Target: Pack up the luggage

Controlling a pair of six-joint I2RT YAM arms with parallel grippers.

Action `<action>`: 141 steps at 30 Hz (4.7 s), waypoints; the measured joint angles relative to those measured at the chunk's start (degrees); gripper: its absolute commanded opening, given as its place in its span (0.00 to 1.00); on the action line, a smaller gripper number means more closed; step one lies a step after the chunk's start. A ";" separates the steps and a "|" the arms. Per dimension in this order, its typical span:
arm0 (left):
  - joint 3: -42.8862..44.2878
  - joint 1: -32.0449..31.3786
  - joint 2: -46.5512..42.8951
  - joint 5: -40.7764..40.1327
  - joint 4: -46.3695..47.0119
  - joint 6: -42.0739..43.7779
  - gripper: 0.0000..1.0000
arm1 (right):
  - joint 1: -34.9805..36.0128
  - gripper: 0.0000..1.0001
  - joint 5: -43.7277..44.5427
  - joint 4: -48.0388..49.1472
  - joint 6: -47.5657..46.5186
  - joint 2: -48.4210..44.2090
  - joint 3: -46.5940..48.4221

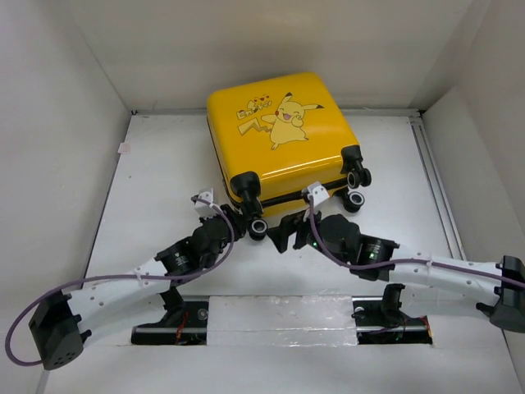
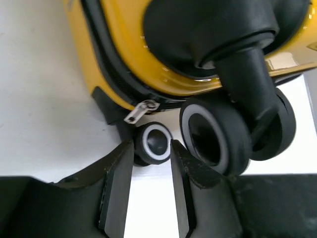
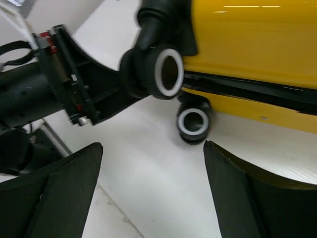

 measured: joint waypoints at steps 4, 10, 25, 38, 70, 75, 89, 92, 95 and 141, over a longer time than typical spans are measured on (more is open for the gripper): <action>-0.28 0.00 4.35 1.18 5.70 2.14 0.34 | -5.29 0.87 -1.11 -3.02 -1.16 -2.21 -0.02; -0.28 0.22 12.66 -2.01 11.06 5.22 0.38 | -8.87 0.87 -5.57 -3.98 -3.32 -1.97 0.24; 0.74 0.59 19.63 -8.20 16.81 13.03 0.32 | -9.57 0.80 -11.17 -3.56 -4.61 -0.26 0.68; -1.51 0.35 20.46 -7.96 25.11 18.36 0.00 | -10.03 0.74 -12.68 -3.41 -4.94 0.85 1.11; -5.44 1.11 16.20 -10.69 28.24 17.77 0.00 | -14.47 0.39 -23.61 -5.60 -5.62 33.42 26.49; -5.44 1.11 16.11 -10.91 28.46 17.79 0.00 | -14.32 0.00 -22.40 -3.87 -6.14 33.05 25.75; -5.55 0.76 13.49 -9.51 27.17 17.31 0.00 | -13.92 0.00 -16.92 1.66 -7.45 16.04 8.09; -5.55 1.88 12.28 -6.99 25.86 16.09 0.00 | -13.94 0.00 -17.14 0.20 -7.58 11.58 5.25; -5.55 5.44 11.74 -2.75 25.35 14.69 0.00 | -13.97 0.00 -18.01 -0.57 -7.87 9.62 3.89; 14.40 23.19 -19.69 12.92 -6.14 3.50 1.00 | 4.70 1.00 5.46 -10.21 -9.03 -6.73 17.07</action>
